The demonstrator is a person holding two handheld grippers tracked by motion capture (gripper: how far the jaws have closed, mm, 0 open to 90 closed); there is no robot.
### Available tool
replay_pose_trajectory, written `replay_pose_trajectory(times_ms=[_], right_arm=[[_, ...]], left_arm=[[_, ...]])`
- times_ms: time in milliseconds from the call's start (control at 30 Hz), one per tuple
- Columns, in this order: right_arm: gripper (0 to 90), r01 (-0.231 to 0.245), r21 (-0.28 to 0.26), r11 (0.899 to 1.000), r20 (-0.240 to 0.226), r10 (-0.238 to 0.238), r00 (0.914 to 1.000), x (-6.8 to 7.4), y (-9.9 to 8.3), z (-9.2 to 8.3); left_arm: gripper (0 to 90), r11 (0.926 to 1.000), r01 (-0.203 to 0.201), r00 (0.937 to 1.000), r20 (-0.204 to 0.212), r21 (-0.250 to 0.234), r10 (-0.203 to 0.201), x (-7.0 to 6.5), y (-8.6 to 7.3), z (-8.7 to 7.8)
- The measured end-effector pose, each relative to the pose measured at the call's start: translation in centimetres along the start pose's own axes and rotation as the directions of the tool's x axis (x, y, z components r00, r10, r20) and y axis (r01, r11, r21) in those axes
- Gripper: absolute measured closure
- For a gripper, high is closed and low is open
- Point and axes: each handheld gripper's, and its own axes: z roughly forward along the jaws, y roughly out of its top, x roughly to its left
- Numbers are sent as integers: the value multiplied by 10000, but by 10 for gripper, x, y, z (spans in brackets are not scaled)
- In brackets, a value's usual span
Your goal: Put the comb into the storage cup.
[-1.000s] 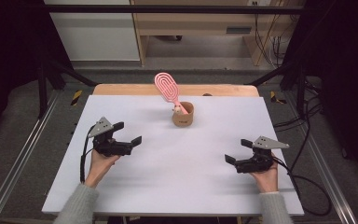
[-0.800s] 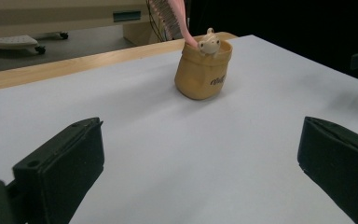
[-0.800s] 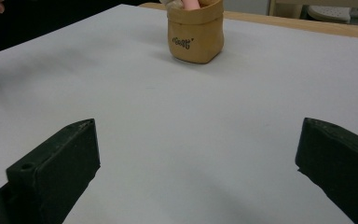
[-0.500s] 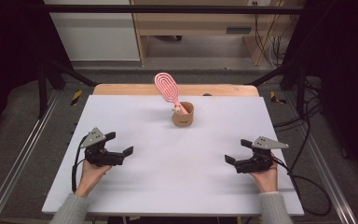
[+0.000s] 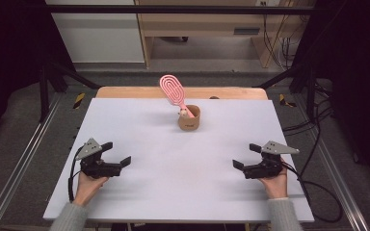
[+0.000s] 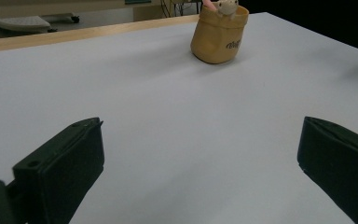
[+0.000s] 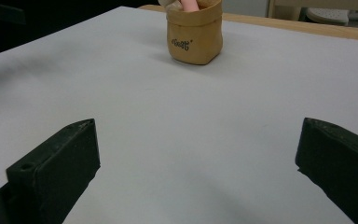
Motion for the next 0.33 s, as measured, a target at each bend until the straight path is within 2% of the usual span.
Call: replay_pose_trajectory(times_ms=[333], right_arm=[[2, -28, -9, 10000, 18, 28, 10000, 0, -1, 0]], left_arm=[[5, 9999, -51, 9999, -101, 165, 53, -1, -4, -1]])
